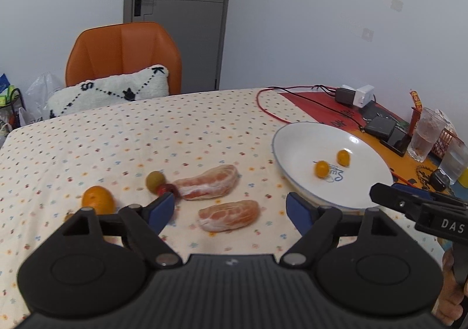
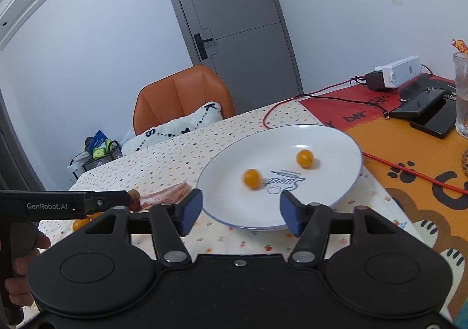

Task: Organize fruits
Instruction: 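Move both tools back toward the fruit pile, then grasp the orange with the left tool while the right tool grasps a pomelo segment, then carry orange and pomelo segment to the plate and release both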

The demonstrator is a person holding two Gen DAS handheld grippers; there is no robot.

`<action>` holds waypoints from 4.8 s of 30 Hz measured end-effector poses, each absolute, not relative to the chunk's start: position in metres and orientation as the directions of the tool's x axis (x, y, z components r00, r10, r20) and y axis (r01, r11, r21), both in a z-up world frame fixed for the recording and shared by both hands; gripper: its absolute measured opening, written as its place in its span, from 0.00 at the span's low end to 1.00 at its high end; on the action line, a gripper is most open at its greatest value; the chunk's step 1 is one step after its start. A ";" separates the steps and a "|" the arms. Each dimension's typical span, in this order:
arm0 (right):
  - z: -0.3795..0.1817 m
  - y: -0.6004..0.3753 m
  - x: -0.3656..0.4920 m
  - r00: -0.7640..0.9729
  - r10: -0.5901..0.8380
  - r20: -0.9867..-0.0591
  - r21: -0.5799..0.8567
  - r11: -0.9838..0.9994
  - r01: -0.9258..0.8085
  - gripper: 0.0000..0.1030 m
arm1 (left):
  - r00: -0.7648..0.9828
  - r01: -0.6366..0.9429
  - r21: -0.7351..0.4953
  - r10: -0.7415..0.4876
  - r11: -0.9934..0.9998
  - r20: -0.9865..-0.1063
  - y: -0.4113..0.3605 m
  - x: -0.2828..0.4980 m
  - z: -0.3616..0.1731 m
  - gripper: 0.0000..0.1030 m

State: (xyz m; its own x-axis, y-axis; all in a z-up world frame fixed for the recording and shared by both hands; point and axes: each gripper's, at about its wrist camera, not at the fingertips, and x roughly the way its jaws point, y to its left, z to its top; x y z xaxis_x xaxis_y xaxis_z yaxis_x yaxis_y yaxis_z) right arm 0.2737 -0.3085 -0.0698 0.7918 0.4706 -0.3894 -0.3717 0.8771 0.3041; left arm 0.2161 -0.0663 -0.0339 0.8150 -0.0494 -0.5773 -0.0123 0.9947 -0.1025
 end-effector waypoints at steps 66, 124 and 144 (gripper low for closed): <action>-0.103 -0.134 0.312 0.661 0.463 -0.590 0.146 0.867 -0.477 0.99 | 0.763 -0.165 -0.227 -0.022 0.960 -0.646 0.073 0.202 -0.083 0.35; -0.070 -0.295 0.314 0.835 0.347 -0.427 0.190 0.937 -0.292 0.67 | 0.784 0.155 -0.149 -0.213 0.977 -0.582 -0.117 0.274 -0.039 0.35; -0.078 -0.343 0.307 0.855 0.319 -0.409 0.253 0.940 -0.230 0.74 | 0.747 0.205 -0.115 -0.232 0.972 -0.624 -0.159 0.311 -0.054 0.36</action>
